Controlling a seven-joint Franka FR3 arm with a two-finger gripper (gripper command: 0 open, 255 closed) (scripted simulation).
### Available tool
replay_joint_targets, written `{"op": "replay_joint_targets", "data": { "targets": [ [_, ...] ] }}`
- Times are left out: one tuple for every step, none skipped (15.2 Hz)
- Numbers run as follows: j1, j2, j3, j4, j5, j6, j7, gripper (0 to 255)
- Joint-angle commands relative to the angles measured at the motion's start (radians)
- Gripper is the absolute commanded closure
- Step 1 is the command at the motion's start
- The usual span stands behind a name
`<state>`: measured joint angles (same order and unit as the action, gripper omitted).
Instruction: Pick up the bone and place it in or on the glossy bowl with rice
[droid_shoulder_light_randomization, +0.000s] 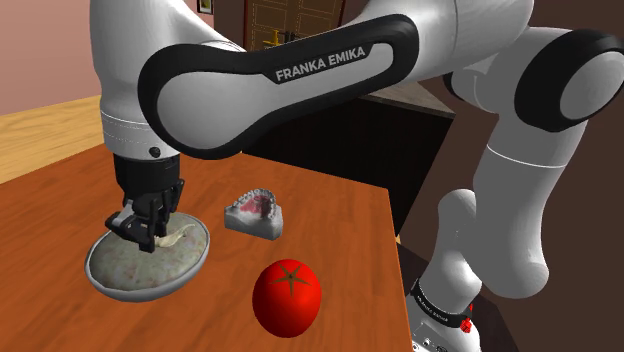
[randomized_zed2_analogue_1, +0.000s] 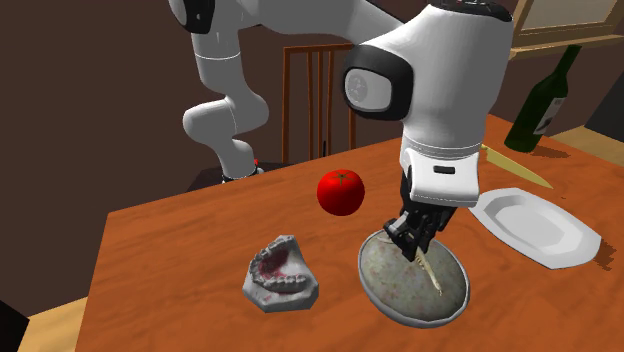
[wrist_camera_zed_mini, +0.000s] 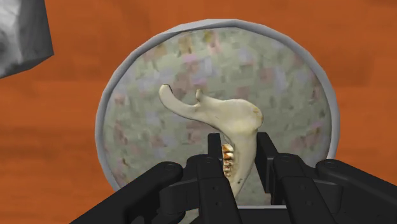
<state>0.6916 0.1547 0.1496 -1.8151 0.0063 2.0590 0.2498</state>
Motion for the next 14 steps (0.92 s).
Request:
{"op": "replay_joint_targets", "data": {
  "targets": [
    [0.0, 0.002, 0.0, 0.0, 0.0, 0.001, 0.0, 255],
    [0.0, 0.002, 0.0, 0.0, 0.0, 0.001, 0.0, 255],
    [0.0, 0.002, 0.0, 0.0, 0.0, 0.001, 0.0, 255],
    [0.0, 0.002, 0.0, 0.0, 0.0, 0.001, 0.0, 0],
    [0.0, 0.002, 0.0, 0.0, 0.0, 0.001, 0.0, 0],
    [0.001, 0.0, 0.0, -0.001, 0.0, 0.0, 0.001, 0],
    [0.001, 0.001, 0.0, 0.001, 0.0, -0.001, 0.001, 0],
    [0.001, 0.001, 0.0, 0.001, 0.0, -0.001, 0.001, 0],
    [0.0, 0.002, 0.0, 0.0, 0.0, 0.001, 0.0, 0],
    [-0.001, -0.009, 0.0, 0.019, 0.002, -0.03, -0.001, 0],
    [-0.002, -0.019, 0.0, 0.04, 0.003, -0.06, -0.002, 0],
    [-0.002, -0.027, 0.0, 0.063, 0.005, -0.091, -0.003, 0],
    [-0.003, -0.033, -0.001, 0.082, 0.005, -0.116, -0.004, 0],
    [-0.003, -0.033, -0.001, 0.082, 0.005, -0.116, -0.004, 0]
  ]
}}
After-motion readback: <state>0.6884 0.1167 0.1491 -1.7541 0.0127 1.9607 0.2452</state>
